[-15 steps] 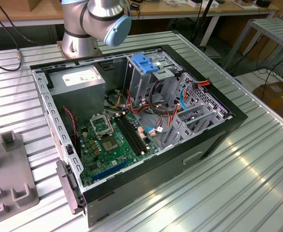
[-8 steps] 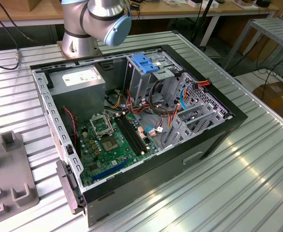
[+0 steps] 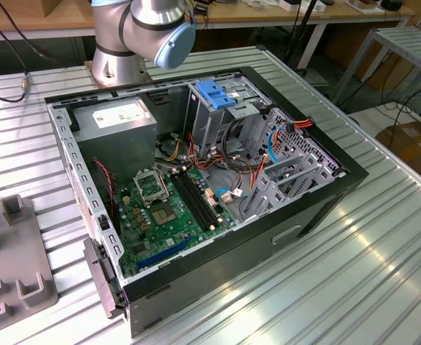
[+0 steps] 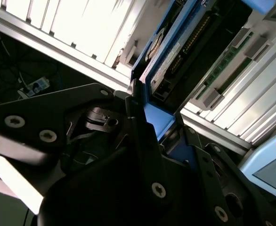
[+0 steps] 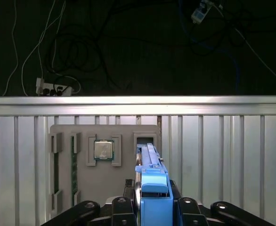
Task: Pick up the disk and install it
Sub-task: 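Pick up the disk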
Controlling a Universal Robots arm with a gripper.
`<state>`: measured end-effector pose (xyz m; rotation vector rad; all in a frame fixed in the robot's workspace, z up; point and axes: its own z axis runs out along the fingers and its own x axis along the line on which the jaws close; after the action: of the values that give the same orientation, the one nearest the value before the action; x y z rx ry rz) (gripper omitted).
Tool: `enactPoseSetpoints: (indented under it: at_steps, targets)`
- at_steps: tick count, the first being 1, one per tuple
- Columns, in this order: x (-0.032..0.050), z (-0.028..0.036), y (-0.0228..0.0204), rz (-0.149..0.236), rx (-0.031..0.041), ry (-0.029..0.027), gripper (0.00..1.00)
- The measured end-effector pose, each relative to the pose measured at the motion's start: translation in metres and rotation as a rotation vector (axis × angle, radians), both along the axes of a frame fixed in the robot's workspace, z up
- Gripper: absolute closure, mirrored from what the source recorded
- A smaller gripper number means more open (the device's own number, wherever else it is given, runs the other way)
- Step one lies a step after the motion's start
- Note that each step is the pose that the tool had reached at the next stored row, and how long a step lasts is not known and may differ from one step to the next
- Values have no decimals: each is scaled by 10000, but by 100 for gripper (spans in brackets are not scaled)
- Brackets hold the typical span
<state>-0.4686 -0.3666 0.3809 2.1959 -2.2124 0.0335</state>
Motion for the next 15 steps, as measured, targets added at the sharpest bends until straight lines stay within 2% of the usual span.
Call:
enactPoseSetpoints:
  at_steps: [10,12,15]
  targets:
    - [0,162,0,0,-1,2,64]
    - [0,220,0,0,0,0,64]
    - [0,263,0,0,0,0,64]
